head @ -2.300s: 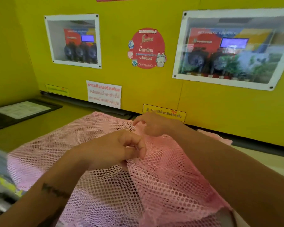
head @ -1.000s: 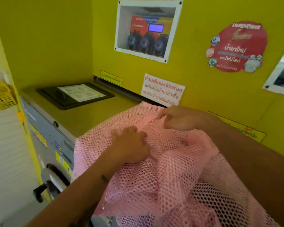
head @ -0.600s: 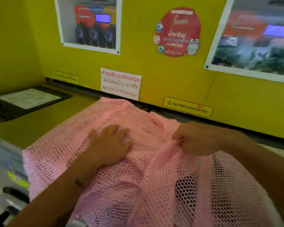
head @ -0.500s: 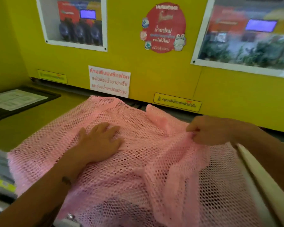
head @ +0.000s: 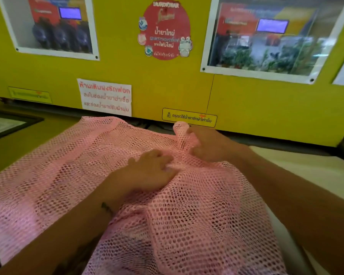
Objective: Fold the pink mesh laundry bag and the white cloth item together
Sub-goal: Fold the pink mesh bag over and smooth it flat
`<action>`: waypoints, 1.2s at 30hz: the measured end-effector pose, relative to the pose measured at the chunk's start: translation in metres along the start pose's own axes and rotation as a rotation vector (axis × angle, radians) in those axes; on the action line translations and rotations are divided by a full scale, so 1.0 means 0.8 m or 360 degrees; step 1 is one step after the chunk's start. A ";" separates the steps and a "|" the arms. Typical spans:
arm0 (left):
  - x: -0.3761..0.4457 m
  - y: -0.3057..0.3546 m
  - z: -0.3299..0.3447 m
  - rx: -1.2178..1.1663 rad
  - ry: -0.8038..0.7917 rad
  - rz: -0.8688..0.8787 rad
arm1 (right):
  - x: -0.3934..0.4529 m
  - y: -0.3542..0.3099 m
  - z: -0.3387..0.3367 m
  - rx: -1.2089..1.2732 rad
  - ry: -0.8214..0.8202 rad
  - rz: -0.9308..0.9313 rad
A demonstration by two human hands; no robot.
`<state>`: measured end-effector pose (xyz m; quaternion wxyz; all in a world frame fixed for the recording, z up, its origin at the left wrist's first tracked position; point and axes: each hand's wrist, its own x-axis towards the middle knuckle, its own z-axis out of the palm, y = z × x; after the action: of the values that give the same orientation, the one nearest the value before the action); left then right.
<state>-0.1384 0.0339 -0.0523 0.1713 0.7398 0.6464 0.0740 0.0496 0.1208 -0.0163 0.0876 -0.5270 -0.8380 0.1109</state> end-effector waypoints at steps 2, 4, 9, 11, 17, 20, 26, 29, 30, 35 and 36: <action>0.003 -0.008 0.006 0.0081 -0.0063 -0.0008 | 0.004 0.004 0.006 -0.0020 -0.0047 0.0070; 0.006 -0.017 0.005 0.0065 -0.0079 0.0004 | -0.003 0.009 -0.003 0.0021 -0.0070 0.0027; 0.008 -0.024 0.006 0.0031 -0.0096 0.0039 | -0.060 0.036 -0.085 0.0161 -0.0045 0.0017; 0.009 -0.023 0.004 -0.0025 -0.0093 0.0039 | -0.074 0.058 -0.101 0.0070 0.0029 0.0101; -0.026 0.028 -0.017 -0.0243 0.0701 0.0369 | -0.067 0.072 -0.056 0.0096 -0.0101 -0.0007; -0.072 0.089 -0.020 -0.0378 0.0585 0.0544 | -0.054 0.061 -0.021 0.0046 -0.0166 -0.0225; -0.102 0.152 0.039 0.0059 -0.0093 0.0158 | -0.011 0.079 0.005 0.0142 0.0038 -0.0264; -0.101 0.157 0.046 -0.0026 0.0108 0.0063 | 0.001 0.107 -0.009 0.0001 0.0216 -0.0287; -0.101 0.156 0.044 -0.0082 0.0162 0.0046 | 0.003 0.116 -0.019 -0.0002 0.0284 -0.0283; -0.121 0.154 0.017 -0.0172 0.0362 -0.0127 | 0.008 0.151 -0.055 -0.0154 0.0593 -0.0425; -0.126 0.155 0.012 -0.0201 0.0411 -0.0151 | 0.009 0.155 -0.055 -0.0225 0.0538 -0.0441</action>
<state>-0.0354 -0.0800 -0.0071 0.1362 0.6806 0.6913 0.2011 0.1654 0.1832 -0.0081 0.2041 -0.4229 -0.8814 -0.0513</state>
